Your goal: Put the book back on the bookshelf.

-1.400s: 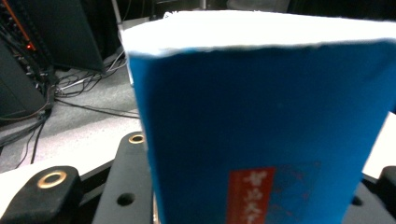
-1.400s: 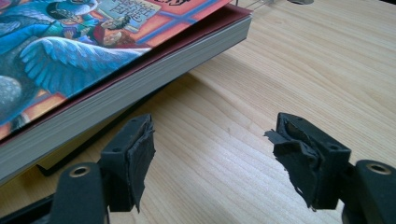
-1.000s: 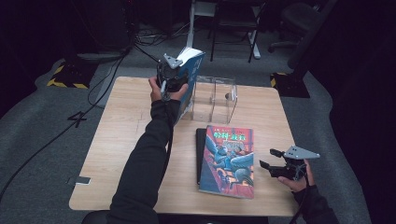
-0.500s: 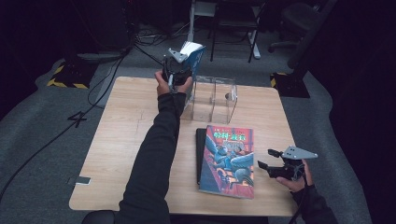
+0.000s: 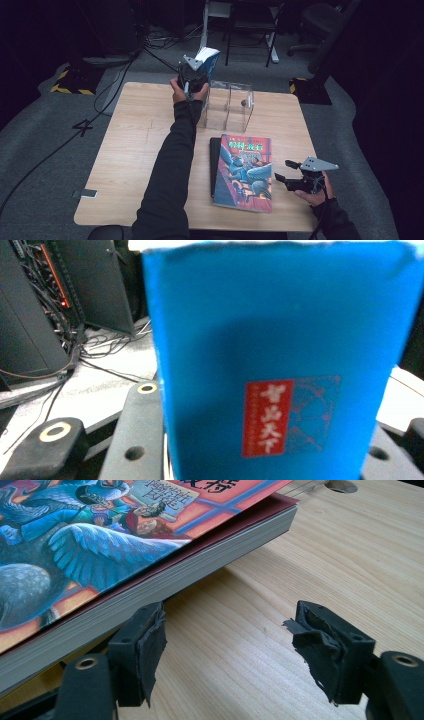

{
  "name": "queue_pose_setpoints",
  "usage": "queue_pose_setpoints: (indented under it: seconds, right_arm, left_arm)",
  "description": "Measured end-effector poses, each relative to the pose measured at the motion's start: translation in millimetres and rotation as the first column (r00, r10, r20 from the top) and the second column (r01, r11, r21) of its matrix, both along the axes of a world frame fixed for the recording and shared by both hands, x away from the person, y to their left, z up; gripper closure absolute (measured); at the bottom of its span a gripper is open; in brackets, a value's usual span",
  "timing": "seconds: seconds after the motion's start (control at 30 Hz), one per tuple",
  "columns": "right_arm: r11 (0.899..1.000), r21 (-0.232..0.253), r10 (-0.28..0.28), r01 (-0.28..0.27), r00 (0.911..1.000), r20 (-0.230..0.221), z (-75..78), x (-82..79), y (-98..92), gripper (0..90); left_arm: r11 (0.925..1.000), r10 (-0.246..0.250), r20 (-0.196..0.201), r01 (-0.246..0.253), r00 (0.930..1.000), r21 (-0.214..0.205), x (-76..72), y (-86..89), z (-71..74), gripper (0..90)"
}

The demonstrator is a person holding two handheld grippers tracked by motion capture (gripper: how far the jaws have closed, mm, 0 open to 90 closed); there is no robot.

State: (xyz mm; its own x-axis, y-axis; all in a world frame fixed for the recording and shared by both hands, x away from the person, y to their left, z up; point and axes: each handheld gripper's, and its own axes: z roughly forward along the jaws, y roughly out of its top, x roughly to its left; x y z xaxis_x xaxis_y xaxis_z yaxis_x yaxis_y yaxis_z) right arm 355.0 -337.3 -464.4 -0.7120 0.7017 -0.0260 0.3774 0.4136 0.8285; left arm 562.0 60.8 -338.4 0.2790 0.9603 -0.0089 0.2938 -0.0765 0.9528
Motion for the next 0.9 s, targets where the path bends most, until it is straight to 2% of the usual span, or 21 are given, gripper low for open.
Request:
queue_pose_setpoints:
  seconds: [0.17, 0.2, 0.37, 0.73, 0.9]
  right_arm:
    - [1.000, 0.000, 0.008, -0.008, 1.0000, 0.006, 0.0, 0.0, 0.6, 30.0]
    - [1.000, 0.000, 0.008, -0.008, 1.0000, 0.006, 0.0, 0.0, 0.6, 30.0]
    - [1.000, -0.002, 0.008, -0.008, 1.0000, 0.002, -0.4, 0.2, 0.8, 30.1]
    - [1.000, -0.013, 0.013, -0.013, 0.9999, -0.002, -1.2, -0.8, 1.4, 30.1]
    - [1.000, -0.015, 0.013, -0.013, 0.9999, -0.003, -1.4, -0.9, 1.9, 30.1]
  left_arm:
    - [0.9996, -0.015, 0.004, 0.015, 0.9999, -0.022, -0.7, 2.5, -9.7, 60.5]
    - [0.9996, -0.014, 0.014, 0.015, 0.9998, -0.026, -1.7, 3.5, -10.9, 60.5]
    - [0.9979, -0.023, 0.013, 0.024, 0.9996, -0.060, -7.3, 9.6, -13.9, 60.1]
    - [0.9960, -0.057, 0.002, 0.057, 0.9983, -0.068, -26.9, 30.5, -23.6, 59.1]
    - [0.9953, -0.088, -0.008, 0.088, 0.9961, -0.042, -31.9, 36.1, -24.2, 58.8]
